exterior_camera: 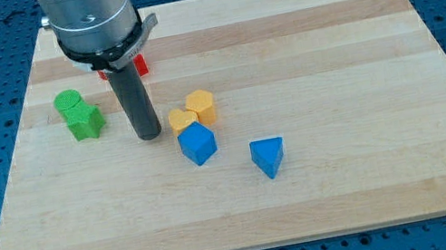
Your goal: Slide the blue triangle closer to the blue cube
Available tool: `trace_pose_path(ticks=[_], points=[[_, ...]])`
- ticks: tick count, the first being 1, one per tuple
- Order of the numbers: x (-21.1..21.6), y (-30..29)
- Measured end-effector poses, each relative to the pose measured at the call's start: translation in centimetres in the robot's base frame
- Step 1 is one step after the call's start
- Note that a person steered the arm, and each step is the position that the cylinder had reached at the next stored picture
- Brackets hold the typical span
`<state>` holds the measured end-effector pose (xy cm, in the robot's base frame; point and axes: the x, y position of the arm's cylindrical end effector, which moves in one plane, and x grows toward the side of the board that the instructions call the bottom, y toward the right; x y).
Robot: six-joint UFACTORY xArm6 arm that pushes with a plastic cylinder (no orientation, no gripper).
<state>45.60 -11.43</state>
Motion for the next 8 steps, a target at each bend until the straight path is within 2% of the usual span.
trace_pose_path(ticks=[3, 8], points=[[4.2, -0.4], [7.8, 5.1]])
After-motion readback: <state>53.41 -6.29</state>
